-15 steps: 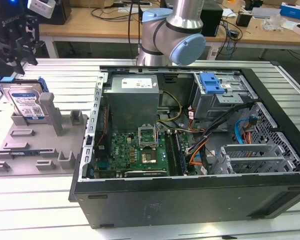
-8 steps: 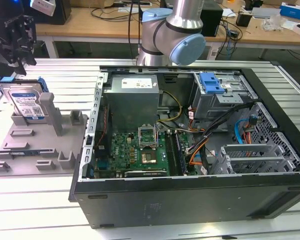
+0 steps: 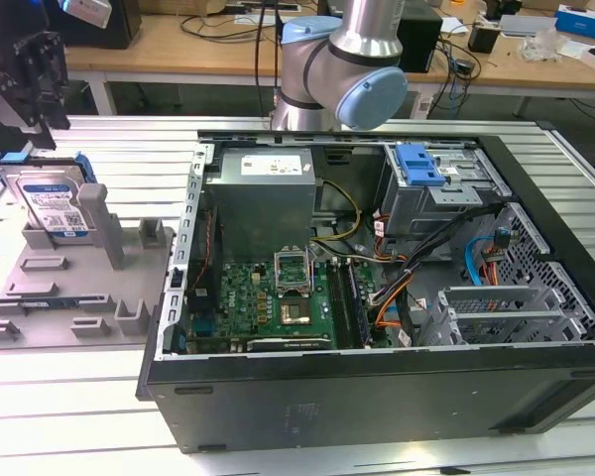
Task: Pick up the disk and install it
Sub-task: 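Pick up the disk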
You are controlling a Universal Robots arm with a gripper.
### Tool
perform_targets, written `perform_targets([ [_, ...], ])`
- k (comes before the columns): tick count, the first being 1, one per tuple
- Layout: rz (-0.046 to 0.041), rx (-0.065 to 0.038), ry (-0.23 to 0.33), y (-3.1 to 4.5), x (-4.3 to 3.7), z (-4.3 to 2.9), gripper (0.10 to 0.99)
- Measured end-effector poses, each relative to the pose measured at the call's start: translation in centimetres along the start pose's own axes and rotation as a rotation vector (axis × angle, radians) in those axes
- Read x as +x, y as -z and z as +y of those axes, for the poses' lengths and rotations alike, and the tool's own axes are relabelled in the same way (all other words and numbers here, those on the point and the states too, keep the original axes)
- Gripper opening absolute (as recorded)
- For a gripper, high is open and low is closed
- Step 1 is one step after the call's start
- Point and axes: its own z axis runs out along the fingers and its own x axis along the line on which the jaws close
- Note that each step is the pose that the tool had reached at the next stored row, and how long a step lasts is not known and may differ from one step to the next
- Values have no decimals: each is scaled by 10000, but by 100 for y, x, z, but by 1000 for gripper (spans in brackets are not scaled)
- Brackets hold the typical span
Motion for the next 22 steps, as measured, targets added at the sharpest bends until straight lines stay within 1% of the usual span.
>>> perform_targets([
  [1, 19, 0, 139, 0, -1, 2, 482],
  [3, 23, 0, 139, -1, -2, 5, 482],
  [5, 51, 2, 136, -1, -43, 7, 482],
  [7, 153, 6, 135, -5, -106, 9, 482],
  [8, 219, 9, 130, -8, -135, 12, 482],
  [9, 238, 9, 129, -13, -141, 25, 482],
  [11, 243, 19, 130, -25, -149, 86, 482],
  [12, 244, 41, 135, -41, -157, 143, 482],
  [14, 242, 102, 148, -68, -176, 199, 482],
  [15, 241, 133, 162, -81, -185, 223, 482],
  [19, 240, 171, 214, -101, -196, 276, 482],
  [21, 241, 174, 231, -106, -193, 331, 482],
  [22, 242, 175, 249, -112, -191, 375, 482],
])
